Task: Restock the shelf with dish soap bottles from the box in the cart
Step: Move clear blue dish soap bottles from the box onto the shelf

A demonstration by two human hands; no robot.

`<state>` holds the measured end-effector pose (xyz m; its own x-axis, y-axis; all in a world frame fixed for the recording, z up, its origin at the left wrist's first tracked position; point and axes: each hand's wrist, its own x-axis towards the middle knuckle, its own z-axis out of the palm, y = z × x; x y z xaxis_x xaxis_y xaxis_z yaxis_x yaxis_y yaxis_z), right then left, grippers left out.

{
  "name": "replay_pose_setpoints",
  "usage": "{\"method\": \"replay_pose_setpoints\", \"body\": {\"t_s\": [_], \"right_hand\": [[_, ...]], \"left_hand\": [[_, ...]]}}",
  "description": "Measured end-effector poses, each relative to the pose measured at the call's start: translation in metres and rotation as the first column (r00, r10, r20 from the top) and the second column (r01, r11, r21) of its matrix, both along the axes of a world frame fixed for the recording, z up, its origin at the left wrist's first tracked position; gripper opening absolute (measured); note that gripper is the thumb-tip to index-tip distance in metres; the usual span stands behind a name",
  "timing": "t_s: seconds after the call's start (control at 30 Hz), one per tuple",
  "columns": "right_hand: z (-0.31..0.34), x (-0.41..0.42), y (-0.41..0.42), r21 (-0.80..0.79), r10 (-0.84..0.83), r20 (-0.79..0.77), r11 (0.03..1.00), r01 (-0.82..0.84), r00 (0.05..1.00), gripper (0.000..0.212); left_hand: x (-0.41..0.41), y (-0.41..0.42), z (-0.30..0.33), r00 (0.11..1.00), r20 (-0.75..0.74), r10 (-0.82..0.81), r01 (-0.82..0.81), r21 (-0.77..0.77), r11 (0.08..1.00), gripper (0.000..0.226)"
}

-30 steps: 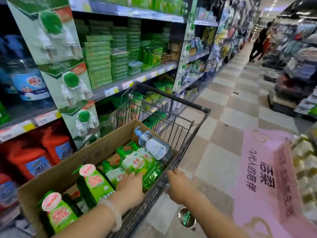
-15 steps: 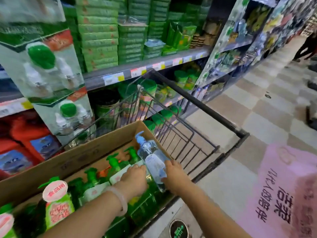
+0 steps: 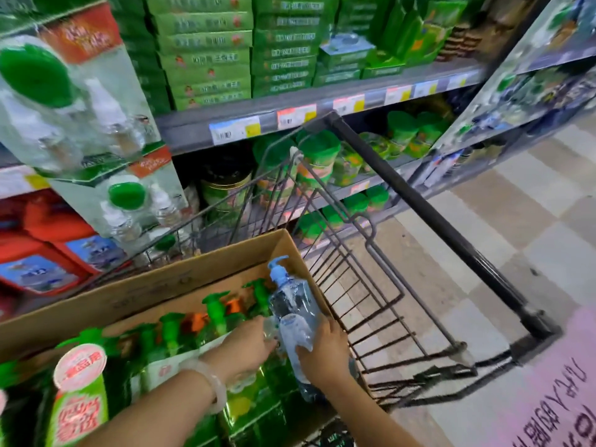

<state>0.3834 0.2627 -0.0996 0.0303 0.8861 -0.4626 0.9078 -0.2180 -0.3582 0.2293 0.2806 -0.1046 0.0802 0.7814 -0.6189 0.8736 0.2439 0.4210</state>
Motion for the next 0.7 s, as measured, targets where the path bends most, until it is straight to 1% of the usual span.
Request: {"method": "replay_pose_setpoints", "body": {"t_s": [0.07, 0.2, 0.23, 0.27, 0.3, 0.33, 0.4, 0.43, 0.47, 0.5, 0.57, 0.6, 0.63, 0.7], "right_hand": [[0.002, 0.003, 0.002, -0.011, -0.001, -0.015, 1.0, 0.001, 1.0, 0.068], [0.01, 0.007, 0.011, -0.055, -0.073, -0.162, 0.996, 0.064, 0.984, 0.058], [0.01, 0.01, 0.015, -0.065, -0.081, -0.203, 0.995, 0.07, 0.976, 0.052], [0.01, 0.012, 0.017, -0.081, -0.097, -0.271, 0.994, 0.078, 0.958, 0.041], [0.009, 0.014, 0.018, -0.127, -0.124, -0.344, 0.988, 0.085, 0.931, 0.026], [0.007, 0.013, 0.018, -0.193, -0.156, -0.414, 0.978, 0.081, 0.897, 0.019], [-0.005, 0.011, 0.015, -0.325, -0.22, -0.48, 0.944, 0.061, 0.849, 0.016], [-0.012, 0.009, 0.015, -0.374, -0.251, -0.48, 0.925, 0.063, 0.841, 0.017], [-0.018, 0.007, 0.016, -0.404, -0.277, -0.488, 0.912, 0.067, 0.828, 0.021], [-0.023, 0.006, 0.02, -0.419, -0.298, -0.486, 0.904, 0.08, 0.822, 0.03], [-0.028, 0.007, 0.031, -0.46, -0.333, -0.453, 0.882, 0.103, 0.827, 0.048], [-0.03, 0.008, 0.034, -0.506, -0.35, -0.447, 0.858, 0.09, 0.823, 0.049], [-0.03, 0.009, 0.036, -0.573, -0.384, -0.458, 0.817, 0.064, 0.802, 0.042], [-0.035, 0.011, 0.038, -0.695, -0.473, -0.495, 0.719, -0.005, 0.728, 0.03]], "left_hand": [[-0.002, 0.004, -0.003, 0.997, 0.008, 0.074, -0.073, -0.045, 0.996, 0.04], [-0.002, 0.006, -0.004, 0.977, 0.045, 0.206, -0.201, -0.101, 0.974, 0.041], [0.0, 0.006, -0.003, 0.97, 0.048, 0.238, -0.231, -0.111, 0.966, 0.041], [0.001, 0.007, -0.002, 0.964, 0.046, 0.261, -0.254, -0.114, 0.96, 0.042], [0.003, 0.007, 0.001, 0.961, 0.035, 0.273, -0.267, -0.118, 0.956, 0.042], [0.003, 0.007, 0.002, 0.96, 0.016, 0.28, -0.276, -0.12, 0.954, 0.043], [-0.001, 0.006, 0.004, 0.95, -0.01, 0.312, -0.311, -0.116, 0.943, 0.047], [-0.005, 0.004, 0.004, 0.93, 0.016, 0.368, -0.363, -0.131, 0.922, 0.049], [-0.008, 0.0, 0.002, 0.881, 0.088, 0.465, -0.45, -0.145, 0.881, 0.049], [-0.01, -0.005, 0.0, 0.811, 0.163, 0.562, -0.538, -0.17, 0.825, 0.047], [-0.005, -0.015, -0.007, 0.705, 0.308, 0.639, -0.588, -0.251, 0.769, 0.037], [0.001, -0.022, -0.011, 0.659, 0.358, 0.662, -0.582, -0.315, 0.75, 0.035], [0.006, -0.027, -0.01, 0.673, 0.357, 0.648, -0.551, -0.343, 0.761, 0.042], [0.013, -0.029, -0.011, 0.746, 0.309, 0.59, -0.498, -0.329, 0.802, 0.073]]}}
